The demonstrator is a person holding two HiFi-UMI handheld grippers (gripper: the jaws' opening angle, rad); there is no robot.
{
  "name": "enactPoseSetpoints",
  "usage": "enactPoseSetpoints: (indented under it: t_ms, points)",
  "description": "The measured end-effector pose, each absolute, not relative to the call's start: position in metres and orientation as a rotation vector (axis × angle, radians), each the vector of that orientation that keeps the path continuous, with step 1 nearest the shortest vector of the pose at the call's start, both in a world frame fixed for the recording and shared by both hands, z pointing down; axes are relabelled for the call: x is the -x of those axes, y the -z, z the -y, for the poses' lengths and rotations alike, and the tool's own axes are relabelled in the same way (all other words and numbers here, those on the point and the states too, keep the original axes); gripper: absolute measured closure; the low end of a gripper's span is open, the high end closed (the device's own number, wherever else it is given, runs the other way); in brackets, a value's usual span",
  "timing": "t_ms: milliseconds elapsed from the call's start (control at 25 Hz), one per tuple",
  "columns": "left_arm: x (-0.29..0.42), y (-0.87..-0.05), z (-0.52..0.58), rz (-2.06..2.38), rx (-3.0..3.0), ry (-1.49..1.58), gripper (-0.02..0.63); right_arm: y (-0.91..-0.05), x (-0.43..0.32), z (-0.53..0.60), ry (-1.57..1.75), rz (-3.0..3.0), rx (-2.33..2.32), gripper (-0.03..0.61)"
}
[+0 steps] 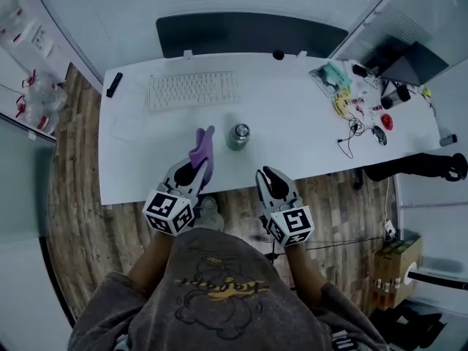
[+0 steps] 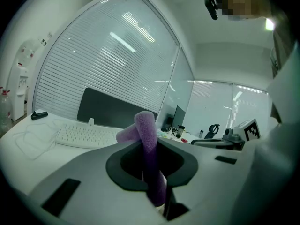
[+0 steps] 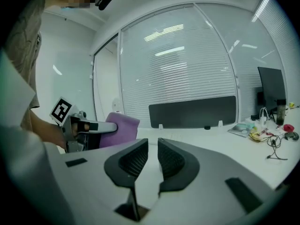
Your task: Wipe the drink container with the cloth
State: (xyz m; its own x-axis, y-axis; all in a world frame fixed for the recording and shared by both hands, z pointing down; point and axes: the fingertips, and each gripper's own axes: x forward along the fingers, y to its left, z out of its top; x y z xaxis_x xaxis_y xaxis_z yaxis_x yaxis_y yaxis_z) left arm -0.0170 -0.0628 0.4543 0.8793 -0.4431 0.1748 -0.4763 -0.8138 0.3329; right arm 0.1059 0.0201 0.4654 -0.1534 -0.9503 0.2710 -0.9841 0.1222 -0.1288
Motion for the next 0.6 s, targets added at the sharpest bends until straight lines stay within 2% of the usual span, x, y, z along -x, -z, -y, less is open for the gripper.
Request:
enactPoseSetpoints:
  t_ms: [240,400,600]
  points:
    - [0.002,-0.455,0.098,0.67,-2.683,-0.139,0.563,-0.457,-0.12,0.026,-0.385,2.259,-1.955,0.526]
    - [-0.002,-0.455,0.109,0.686,-2.668,-0.134,0.563,-0.457,-0.123,0.04,-0.371,2.267,-1.923,0.574]
    - [-0.006,-0.456,0.118,0.716,-2.646,-0.141,0.563,-0.457,-0.124,0.053,-0.31,2.269,-1.82,0.574]
